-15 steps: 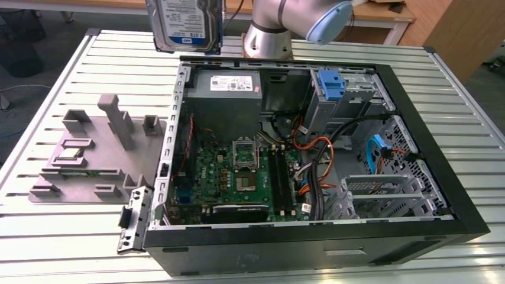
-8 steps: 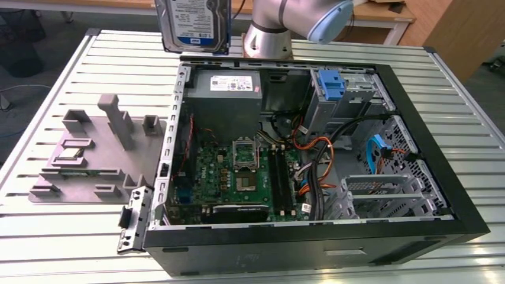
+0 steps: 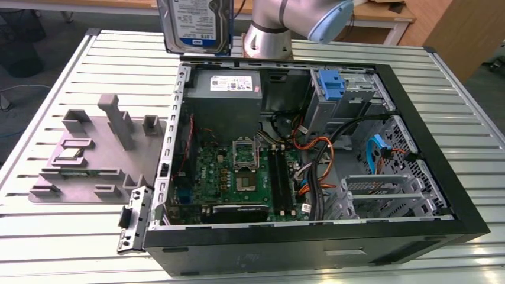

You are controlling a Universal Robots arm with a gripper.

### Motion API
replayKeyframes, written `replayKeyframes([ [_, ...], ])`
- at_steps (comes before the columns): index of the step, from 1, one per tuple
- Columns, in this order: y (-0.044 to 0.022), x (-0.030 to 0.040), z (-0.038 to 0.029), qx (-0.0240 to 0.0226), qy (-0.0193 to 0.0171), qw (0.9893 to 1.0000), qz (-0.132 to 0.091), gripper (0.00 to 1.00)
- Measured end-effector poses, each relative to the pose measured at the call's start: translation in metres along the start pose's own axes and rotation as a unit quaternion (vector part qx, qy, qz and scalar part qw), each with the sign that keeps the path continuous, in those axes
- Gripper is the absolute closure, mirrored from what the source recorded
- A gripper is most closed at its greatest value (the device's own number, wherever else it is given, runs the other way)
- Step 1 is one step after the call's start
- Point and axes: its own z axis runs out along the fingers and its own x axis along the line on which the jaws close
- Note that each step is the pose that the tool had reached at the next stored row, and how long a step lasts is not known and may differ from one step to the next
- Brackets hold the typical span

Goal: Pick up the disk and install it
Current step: 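Pick up the disk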

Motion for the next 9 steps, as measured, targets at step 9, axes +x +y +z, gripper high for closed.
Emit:
replayKeyframes([
  [9,-0.0029,0.0006,-0.0002,0.0000,0.0000,1.0000,0.000,0.65],
])
